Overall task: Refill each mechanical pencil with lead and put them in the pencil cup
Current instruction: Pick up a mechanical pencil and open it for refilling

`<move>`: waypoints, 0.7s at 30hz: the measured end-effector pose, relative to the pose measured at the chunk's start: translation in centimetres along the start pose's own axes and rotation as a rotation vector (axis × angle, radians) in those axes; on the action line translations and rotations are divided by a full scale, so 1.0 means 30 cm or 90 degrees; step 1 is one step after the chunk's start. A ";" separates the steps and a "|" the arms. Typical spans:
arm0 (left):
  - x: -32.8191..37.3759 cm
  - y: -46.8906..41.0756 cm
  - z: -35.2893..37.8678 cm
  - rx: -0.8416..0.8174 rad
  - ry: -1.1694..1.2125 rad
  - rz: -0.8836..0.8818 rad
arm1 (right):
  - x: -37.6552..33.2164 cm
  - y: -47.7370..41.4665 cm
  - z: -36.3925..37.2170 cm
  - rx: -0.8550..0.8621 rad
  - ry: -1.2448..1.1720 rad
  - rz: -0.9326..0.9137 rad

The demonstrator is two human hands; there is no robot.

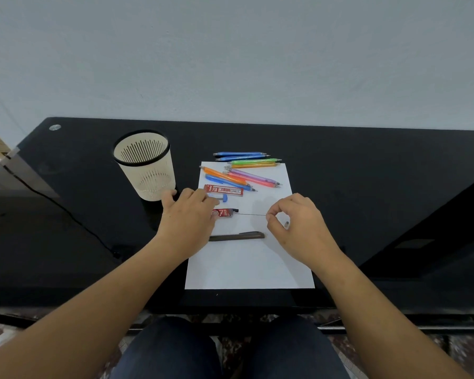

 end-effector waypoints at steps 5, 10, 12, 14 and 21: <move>0.050 -0.007 -0.051 0.028 0.093 0.058 | -0.025 0.009 -0.006 -0.004 -0.030 -0.038; 0.064 0.002 -0.070 0.037 0.099 0.061 | -0.023 0.012 -0.007 0.010 -0.015 -0.051; 0.070 0.006 -0.076 0.027 0.082 0.064 | -0.019 0.015 -0.003 0.032 0.022 -0.059; 0.080 0.010 -0.075 0.011 0.061 0.071 | -0.034 0.024 -0.001 0.078 0.094 -0.108; 0.115 0.012 -0.068 -0.006 0.042 0.092 | -0.093 0.037 0.040 0.142 0.234 -0.200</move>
Point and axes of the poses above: each hand's wrist, its own y-axis away from the middle knuckle, its own z-axis out of the palm, x = y × z, the point moved 5 cm from there along -y, towards the middle knuckle, and after that the axes turned 10 degrees about z, right-handed, at the moved point
